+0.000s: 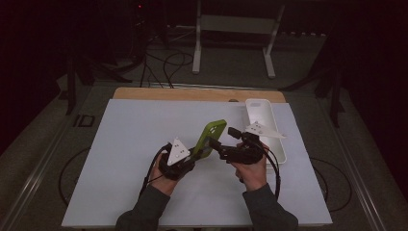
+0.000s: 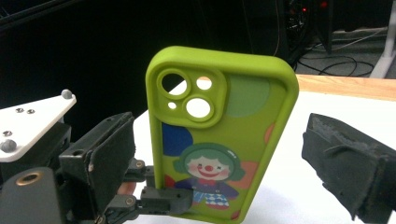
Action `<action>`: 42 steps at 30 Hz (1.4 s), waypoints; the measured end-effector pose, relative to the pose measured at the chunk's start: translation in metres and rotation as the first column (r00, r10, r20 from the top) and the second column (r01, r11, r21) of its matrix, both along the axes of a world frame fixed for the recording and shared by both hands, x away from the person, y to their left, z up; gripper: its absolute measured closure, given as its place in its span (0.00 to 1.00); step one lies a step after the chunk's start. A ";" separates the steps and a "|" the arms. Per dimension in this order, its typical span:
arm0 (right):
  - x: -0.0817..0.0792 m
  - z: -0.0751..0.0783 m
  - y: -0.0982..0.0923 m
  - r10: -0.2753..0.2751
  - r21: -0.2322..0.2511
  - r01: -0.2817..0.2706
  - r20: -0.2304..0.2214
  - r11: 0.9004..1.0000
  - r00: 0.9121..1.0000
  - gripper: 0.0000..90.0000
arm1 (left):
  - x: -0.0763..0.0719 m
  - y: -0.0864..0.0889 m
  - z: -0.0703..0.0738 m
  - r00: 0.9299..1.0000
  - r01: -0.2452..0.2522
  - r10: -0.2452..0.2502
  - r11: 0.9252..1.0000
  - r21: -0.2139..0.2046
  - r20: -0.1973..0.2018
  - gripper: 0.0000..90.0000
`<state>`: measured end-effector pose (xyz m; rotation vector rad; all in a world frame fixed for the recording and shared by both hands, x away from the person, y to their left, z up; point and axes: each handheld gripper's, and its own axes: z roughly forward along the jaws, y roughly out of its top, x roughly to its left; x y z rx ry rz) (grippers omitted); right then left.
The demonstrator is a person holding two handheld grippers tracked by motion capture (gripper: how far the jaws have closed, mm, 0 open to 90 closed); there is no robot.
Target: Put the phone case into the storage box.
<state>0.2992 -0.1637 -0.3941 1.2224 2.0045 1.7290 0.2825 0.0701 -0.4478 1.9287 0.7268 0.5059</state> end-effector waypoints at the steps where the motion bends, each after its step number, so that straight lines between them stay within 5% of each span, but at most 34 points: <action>1: 0.000 0.000 0.000 0.000 0.000 0.000 0.000 1.000 1.000 0.10 | 0.000 0.000 0.000 1.000 0.000 0.000 1.000 0.000 0.000 0.86; 42: 0.006 0.001 0.003 -0.051 0.042 0.050 0.020 0.998 0.999 0.09 | -0.007 -0.011 -0.003 1.000 0.012 -0.013 0.999 0.047 0.025 0.86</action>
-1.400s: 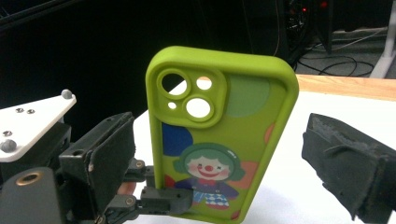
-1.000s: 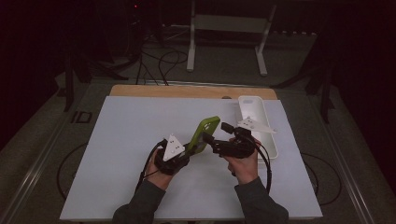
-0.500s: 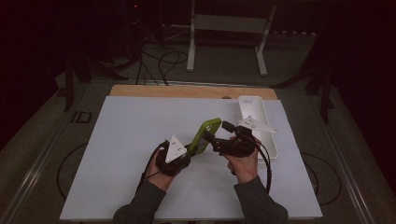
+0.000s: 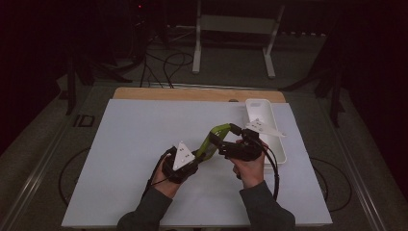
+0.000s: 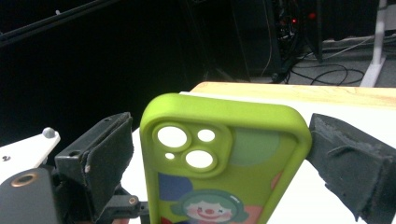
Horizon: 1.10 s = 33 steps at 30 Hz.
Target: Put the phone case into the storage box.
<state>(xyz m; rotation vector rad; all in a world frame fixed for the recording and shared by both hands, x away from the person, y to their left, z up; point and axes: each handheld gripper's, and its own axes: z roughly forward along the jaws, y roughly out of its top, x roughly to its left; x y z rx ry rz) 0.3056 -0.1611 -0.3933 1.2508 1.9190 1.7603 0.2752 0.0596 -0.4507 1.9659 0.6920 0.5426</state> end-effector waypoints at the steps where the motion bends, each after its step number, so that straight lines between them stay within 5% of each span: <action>1: 0.000 0.000 0.000 -0.001 0.003 0.001 0.002 1.000 1.000 0.09 | 0.000 0.000 0.000 1.000 0.000 0.000 1.000 -0.003 0.000 0.86; 33: 0.005 -0.005 0.006 -0.058 -0.013 0.058 -0.028 0.998 0.998 0.17 | -0.001 -0.007 -0.004 1.000 0.011 -0.011 1.000 0.012 -0.018 0.84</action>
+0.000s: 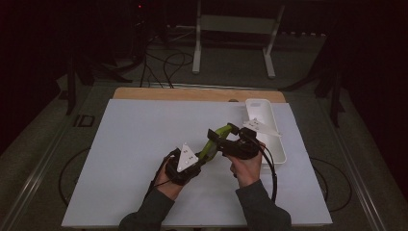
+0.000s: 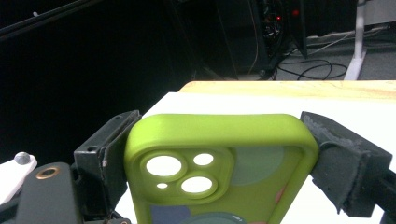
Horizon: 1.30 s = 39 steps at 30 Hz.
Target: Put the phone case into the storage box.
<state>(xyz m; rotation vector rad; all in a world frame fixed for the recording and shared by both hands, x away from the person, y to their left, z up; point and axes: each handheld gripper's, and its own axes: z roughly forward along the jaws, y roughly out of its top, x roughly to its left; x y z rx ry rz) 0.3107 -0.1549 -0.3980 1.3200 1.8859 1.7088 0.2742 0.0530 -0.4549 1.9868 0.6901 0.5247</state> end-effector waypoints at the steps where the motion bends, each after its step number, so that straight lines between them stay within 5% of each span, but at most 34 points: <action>1: 0.000 0.000 0.000 0.000 -0.003 0.000 0.000 1.000 1.000 0.17 | 0.000 0.000 0.000 1.000 0.000 0.000 1.000 0.000 -0.001 0.83; 13: 0.000 0.000 0.000 -0.002 -0.011 0.002 -0.003 1.000 1.000 0.17 | 0.002 0.005 -0.001 0.999 -0.030 0.030 1.000 -0.010 -0.014 0.51; 22: 0.000 0.002 0.000 -0.013 -0.033 0.013 0.000 0.999 1.000 0.18 | 0.008 0.012 0.000 0.996 -0.061 0.060 0.998 -0.022 -0.070 0.20; 39: 0.003 0.008 0.001 -0.023 -0.054 0.022 -0.003 0.998 1.000 0.17 | 0.014 0.022 0.001 0.992 -0.065 0.064 0.998 -0.002 -0.111 0.05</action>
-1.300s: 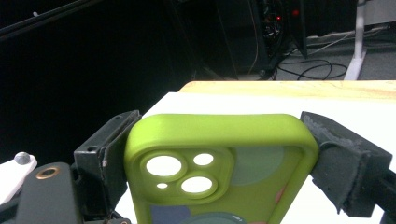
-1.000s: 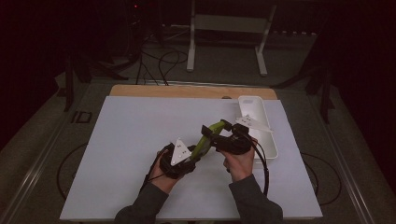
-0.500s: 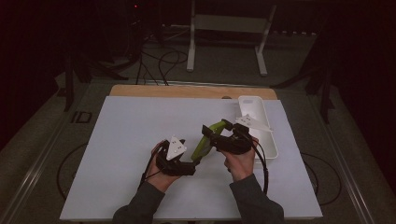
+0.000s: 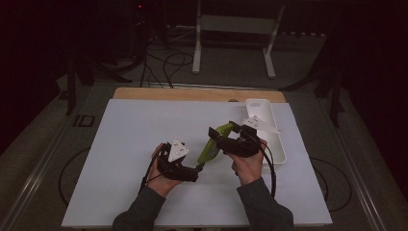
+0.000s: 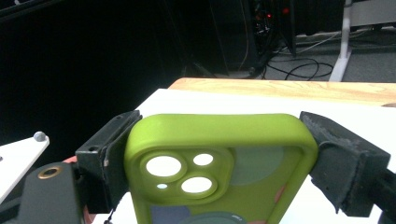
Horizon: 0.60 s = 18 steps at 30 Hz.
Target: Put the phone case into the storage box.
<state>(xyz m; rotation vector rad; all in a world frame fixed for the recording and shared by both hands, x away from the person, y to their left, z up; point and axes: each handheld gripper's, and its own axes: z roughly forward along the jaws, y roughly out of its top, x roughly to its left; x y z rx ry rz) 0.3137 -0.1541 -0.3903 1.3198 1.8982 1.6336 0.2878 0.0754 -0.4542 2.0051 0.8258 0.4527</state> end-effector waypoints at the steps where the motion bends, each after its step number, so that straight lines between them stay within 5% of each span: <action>1: 0.000 0.000 0.000 0.000 -0.001 0.000 0.000 1.000 1.000 0.17 | 0.000 0.000 0.000 1.000 0.000 0.000 1.000 -0.001 -0.003 0.05; 18: 0.007 0.005 -0.002 -0.006 -0.014 0.006 -0.014 1.000 1.000 0.17 | 0.002 0.015 0.007 1.000 0.000 0.000 1.000 -0.025 -0.005 0.02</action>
